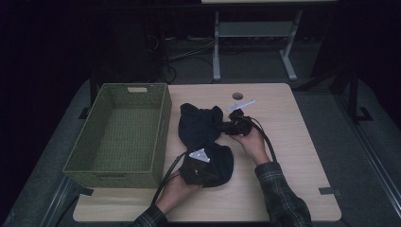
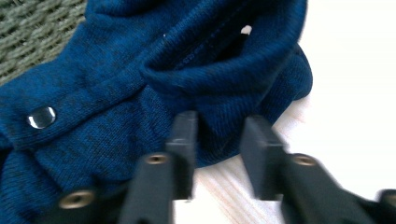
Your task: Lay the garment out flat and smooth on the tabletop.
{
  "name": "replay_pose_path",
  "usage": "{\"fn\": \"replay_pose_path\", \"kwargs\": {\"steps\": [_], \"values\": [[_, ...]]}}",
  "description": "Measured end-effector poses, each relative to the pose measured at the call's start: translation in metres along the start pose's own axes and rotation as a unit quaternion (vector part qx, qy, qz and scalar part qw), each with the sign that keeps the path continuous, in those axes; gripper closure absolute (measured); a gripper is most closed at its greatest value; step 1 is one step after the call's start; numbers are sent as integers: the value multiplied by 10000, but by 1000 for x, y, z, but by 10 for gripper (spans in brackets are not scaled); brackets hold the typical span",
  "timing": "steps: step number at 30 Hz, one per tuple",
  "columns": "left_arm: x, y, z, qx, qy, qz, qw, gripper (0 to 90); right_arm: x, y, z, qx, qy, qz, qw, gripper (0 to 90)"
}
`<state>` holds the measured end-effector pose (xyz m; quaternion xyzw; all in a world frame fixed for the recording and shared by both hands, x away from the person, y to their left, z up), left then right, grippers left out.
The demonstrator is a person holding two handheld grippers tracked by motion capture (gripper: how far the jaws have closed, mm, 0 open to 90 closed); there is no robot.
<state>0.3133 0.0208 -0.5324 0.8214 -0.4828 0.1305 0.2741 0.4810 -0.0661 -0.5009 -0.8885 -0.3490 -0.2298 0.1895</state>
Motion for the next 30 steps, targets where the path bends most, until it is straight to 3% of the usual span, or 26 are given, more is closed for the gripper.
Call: {"fn": "replay_pose_path", "kwargs": {"steps": [1,7,14,20,22,23,24,26,28,30], "values": [[0,0,0,7,-8,4,10000,899,0,0,0,-30,4,-9,10000,843],[0,0,0,23,-26,6,10000,899,3,7,-12,-290,99,21,9995,873],[0,0,0,-4,-45,-1,10000,899,9,34,-41,-701,203,181,9972,878],[0,0,0,13,-48,9,10000,898,1,57,-39,-921,-100,413,9948,877],[0,0,0,-13,-31,-10,10000,898,-3,59,-31,-868,-164,438,9951,847],[0,0,0,-30,-24,-10,10000,898,-5,58,-27,-808,-162,441,9956,773],[0,0,0,-38,-29,-18,10000,898,-5,56,-25,-734,-105,456,9962,692],[1,0,1,-38,-3,-19,10000,895,-6,50,-25,-538,52,505,9973,650],[1,1,1,-6,-31,9,10000,882,-7,44,-28,-419,131,488,9978,651],[2,2,-1,74,-112,81,9999,867,-9,38,-35,-397,285,417,9979,711]]}}
Point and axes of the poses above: each handheld gripper's, and its own axes: z roughly forward along the jaws, x roughly out of its top, y roughly to its right, the point moved 9 cm from there along z, roughly forward along the jaws, and after that the axes turned 13 degrees about -y, right-handed, at the moved point
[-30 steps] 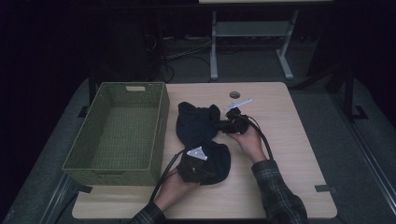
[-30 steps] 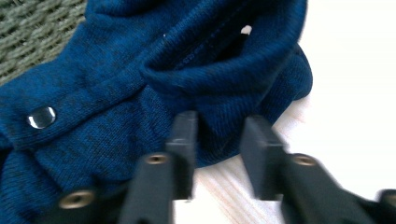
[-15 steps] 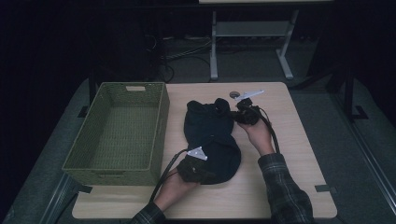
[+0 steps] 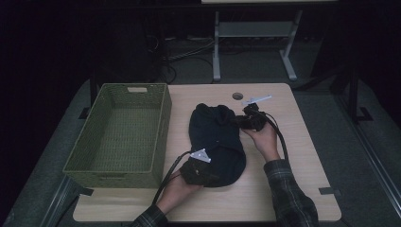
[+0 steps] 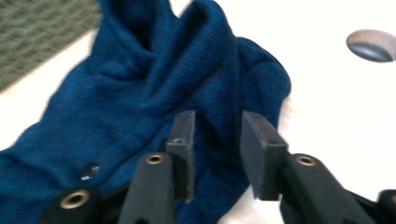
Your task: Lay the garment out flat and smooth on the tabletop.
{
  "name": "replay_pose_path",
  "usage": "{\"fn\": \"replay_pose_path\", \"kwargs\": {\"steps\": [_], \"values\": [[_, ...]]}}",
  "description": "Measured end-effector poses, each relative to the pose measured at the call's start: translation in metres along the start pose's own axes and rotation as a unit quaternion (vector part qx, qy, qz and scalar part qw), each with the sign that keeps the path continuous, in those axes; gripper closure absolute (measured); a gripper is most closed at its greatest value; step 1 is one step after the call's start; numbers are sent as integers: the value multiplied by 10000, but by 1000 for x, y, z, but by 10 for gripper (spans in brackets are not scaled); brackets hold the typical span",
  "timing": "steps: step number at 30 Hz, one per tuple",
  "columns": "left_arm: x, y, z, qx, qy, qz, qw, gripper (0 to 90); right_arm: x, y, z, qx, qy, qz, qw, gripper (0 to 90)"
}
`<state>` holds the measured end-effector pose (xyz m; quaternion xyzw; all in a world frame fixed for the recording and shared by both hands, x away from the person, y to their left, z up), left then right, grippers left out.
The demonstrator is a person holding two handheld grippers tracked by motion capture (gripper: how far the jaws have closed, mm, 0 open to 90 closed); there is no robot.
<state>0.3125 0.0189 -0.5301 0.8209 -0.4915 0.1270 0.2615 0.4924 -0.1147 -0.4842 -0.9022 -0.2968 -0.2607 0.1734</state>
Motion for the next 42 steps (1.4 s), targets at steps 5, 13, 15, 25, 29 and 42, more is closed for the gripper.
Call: {"fn": "replay_pose_path", "kwargs": {"steps": [5,13,15,25,29,42], "values": [[10,0,-18,74,275,25,9996,834,-18,-14,-14,84,29,-260,9996,866],[21,-18,-51,587,671,-200,9958,900,-43,-30,-20,334,0,-408,9986,900],[24,-26,-54,734,740,-337,9940,899,-49,-31,-18,332,-10,-467,9984,900],[33,-56,-54,1454,728,-683,9843,899,-78,-36,-12,302,-132,-596,9977,900],[34,-72,-55,1743,702,-810,9788,899,-86,-39,-7,343,-288,-654,9969,900],[17,-97,-29,1966,65,-1013,9752,899,-106,-39,-7,181,-567,-660,9960,900]]}}
Point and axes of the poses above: each handheld gripper's, and its own axes: z roughly forward along the jaws, x roughly out of its top, y roughly to its right, the point moved 9 cm from there along z, roughly forward along the jaws, and after that the axes turned 13 degrees about -y, right-handed, at the moved point
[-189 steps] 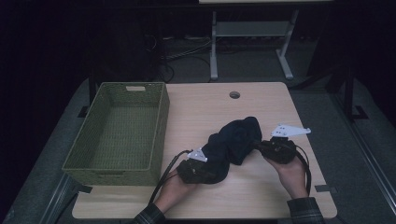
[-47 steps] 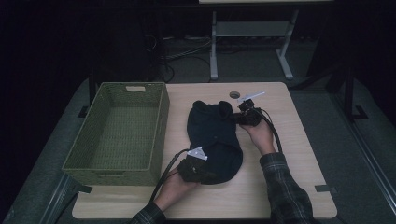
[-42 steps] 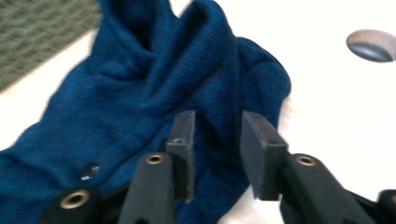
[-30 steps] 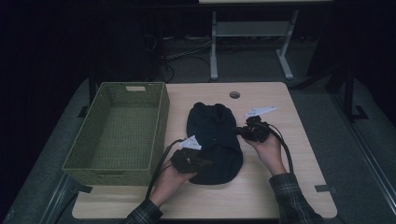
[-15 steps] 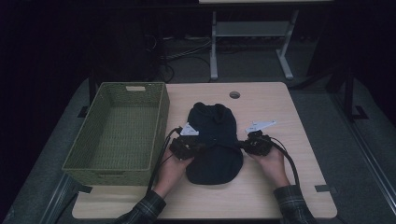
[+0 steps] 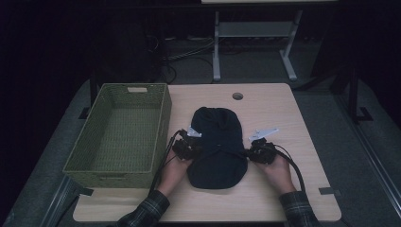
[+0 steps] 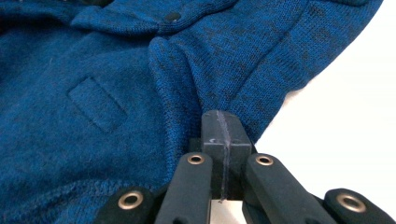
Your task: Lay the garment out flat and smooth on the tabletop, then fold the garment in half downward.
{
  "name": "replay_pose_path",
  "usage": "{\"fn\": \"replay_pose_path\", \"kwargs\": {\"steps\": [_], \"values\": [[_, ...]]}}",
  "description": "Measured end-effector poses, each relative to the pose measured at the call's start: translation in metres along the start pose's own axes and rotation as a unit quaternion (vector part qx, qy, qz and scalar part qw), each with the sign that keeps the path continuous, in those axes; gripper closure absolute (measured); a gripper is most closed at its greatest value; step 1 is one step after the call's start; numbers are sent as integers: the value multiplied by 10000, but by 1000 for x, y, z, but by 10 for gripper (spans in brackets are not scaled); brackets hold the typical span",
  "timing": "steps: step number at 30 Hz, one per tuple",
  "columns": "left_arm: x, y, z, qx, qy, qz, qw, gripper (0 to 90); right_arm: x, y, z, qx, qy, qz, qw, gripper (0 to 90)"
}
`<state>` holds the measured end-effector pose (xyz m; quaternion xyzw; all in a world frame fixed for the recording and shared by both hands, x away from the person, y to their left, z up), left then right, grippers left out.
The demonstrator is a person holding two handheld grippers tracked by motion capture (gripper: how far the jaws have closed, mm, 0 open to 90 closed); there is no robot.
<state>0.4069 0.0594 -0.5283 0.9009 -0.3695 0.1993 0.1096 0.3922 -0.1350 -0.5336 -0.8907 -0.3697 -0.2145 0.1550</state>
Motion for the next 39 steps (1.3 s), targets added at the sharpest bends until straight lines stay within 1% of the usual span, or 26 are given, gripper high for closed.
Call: {"fn": "replay_pose_path", "kwargs": {"steps": [3,5,8,9,10,11,13,14,16,17,18,20,21,22,24,25,26,27,28,29,30,32,34,35,39], "values": [[-1,1,0,-76,-34,56,10000,899,-5,-4,-2,11,-24,-40,10000,900],[-2,5,-1,-148,-35,96,9998,899,-8,-7,-4,19,-33,-61,10000,900],[-5,12,-1,-263,-52,186,9995,899,-13,-10,-7,3,-90,-68,9999,900],[-6,16,-2,-325,-63,192,9993,899,-15,-11,-8,-13,-121,-92,9999,900],[-7,18,-2,-356,-59,243,9991,899,-16,-11,-9,-38,-135,-127,9998,900],[-8,21,-2,-409,-53,233,9989,899,-18,-11,-10,-67,-126,-161,9998,900],[-10,27,-3,-507,-51,271,9983,899,-22,-12,-12,-83,-122,-156,9998,900],[-11,30,-3,-586,-36,285,9979,899,-24,-13,-14,-69,-138,-110,9998,900],[-14,35,-4,-744,-21,299,9968,899,-29,-14,-16,-45,-161,-94,9998,900],[-14,35,-4,-744,-21,299,9968,899,-29,-14,-16,-45,-161,-94,9998,900],[-18,40,-5,-895,-7,304,9955,899,-34,-16,-19,-52,-162,-88,9998,900],[-20,44,-6,-977,17,292,9948,899,-38,-18,-21,-41,-138,-67,9999,900],[-22,46,-7,-1008,-7,331,9944,899,-40,-19,-21,-17,-128,-57,9999,900],[-24,49,-8,-1033,6,337,9941,899,-42,-21,-22,2,-134,-33,9999,900],[-28,54,-10,-1065,-36,428,9934,899,-46,-24,-24,17,-162,-39,9999,900],[-29,57,-10,-1062,-14,432,9934,899,-48,-26,-25,22,-148,-43,9999,900],[-29,57,-10,-1062,-14,432,9934,899,-50,-27,-26,21,-133,-47,9999,900],[-31,60,-11,-1061,-43,504,9931,899,-50,-27,-26,21,-133,-47,9999,900],[-34,63,-12,-1078,-65,570,9925,899,-54,-31,-28,46,-131,-54,9999,900],[-35,66,-13,-1103,-52,565,9923,899,-56,-32,-29,51,-137,-44,9999,900],[-36,68,-13,-1109,-68,609,9919,899,-58,-34,-30,52,-143,-44,9999,900],[-37,70,-13,-1124,-73,643,9915,899,-63,-38,-33,47,-146,-52,9999,900],[-38,75,-14,-1144,-69,672,9911,899,-67,-41,-35,70,-136,-23,9999,900],[-38,77,-13,-1167,-55,689,9908,899,-70,-42,-36,50,-159,-49,9998,900],[-39,86,-14,-1204,-66,826,9893,899,-80,-47,-41,58,-156,-3,9999,900]]}}
Point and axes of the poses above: each handheld gripper's, and its own axes: z roughly forward along the jaws, x roughly out of its top, y roughly to its right, the point moved 9 cm from there along z, roughly forward along the jaws, and after that the axes turned 13 degrees about -y, right-handed, at the moved point
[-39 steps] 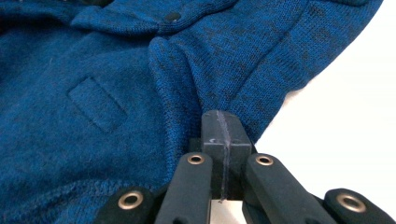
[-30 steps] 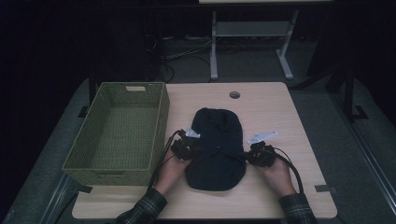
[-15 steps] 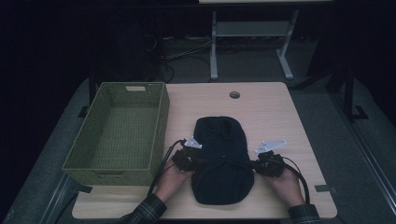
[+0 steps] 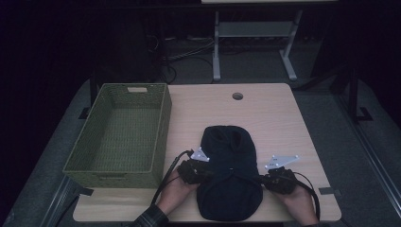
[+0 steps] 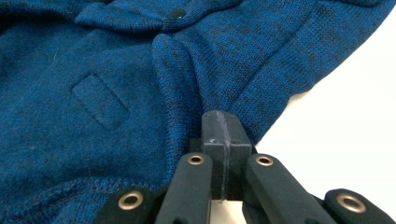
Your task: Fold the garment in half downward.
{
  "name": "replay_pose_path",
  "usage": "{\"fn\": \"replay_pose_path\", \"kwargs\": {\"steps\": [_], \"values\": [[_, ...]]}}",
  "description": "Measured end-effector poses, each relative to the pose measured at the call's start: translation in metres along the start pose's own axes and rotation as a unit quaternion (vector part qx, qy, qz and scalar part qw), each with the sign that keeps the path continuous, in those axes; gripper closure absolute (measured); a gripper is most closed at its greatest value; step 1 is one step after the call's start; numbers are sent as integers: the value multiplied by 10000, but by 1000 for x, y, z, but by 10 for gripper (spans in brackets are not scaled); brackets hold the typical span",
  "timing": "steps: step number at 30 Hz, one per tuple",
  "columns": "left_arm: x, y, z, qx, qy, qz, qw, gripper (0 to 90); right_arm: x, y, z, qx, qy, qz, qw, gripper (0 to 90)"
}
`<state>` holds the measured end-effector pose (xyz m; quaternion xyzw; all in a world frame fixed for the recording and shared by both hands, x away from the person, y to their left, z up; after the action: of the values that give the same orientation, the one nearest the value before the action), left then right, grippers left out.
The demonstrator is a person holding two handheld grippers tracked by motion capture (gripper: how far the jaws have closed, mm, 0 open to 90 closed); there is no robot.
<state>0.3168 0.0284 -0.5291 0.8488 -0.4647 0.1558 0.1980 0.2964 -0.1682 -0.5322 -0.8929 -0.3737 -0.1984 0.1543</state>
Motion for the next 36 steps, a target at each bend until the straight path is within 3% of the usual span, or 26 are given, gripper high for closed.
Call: {"fn": "replay_pose_path", "kwargs": {"steps": [5,8,12,20,23,28,29,36], "values": [[1,7,2,-62,24,21,10000,899,-8,-3,-4,32,65,68,10000,900],[1,7,1,-145,-1,5,9999,899,-6,-2,-5,14,67,29,10000,900],[5,4,-7,-244,107,-70,9996,844,2,4,-12,18,288,0,9996,848],[22,-13,-28,-121,335,-119,9993,689,24,30,-26,-176,686,246,9972,671],[28,-21,-34,-41,391,-165,9991,647,31,40,-28,-196,663,350,9970,623],[36,-32,-39,157,367,-135,9991,584,46,56,-30,-252,726,403,9962,591],[40,-39,-43,184,462,-225,9985,583,50,60,-30,-278,693,421,9963,587],[60,-60,-56,390,678,-336,9964,573,74,78,-30,-263,701,495,9960,573]]}}
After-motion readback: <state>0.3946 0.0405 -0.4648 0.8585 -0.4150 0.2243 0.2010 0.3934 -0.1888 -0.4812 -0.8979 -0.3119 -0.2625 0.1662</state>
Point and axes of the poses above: each handheld gripper's, and its own axes: z roughly forward along the jaws, x roughly out of its top, y roughly to its right, the point moved 9 cm from there along z, roughly forward along the jaws, and after that the axes turned 13 degrees about -y, right-handed, at the moved point
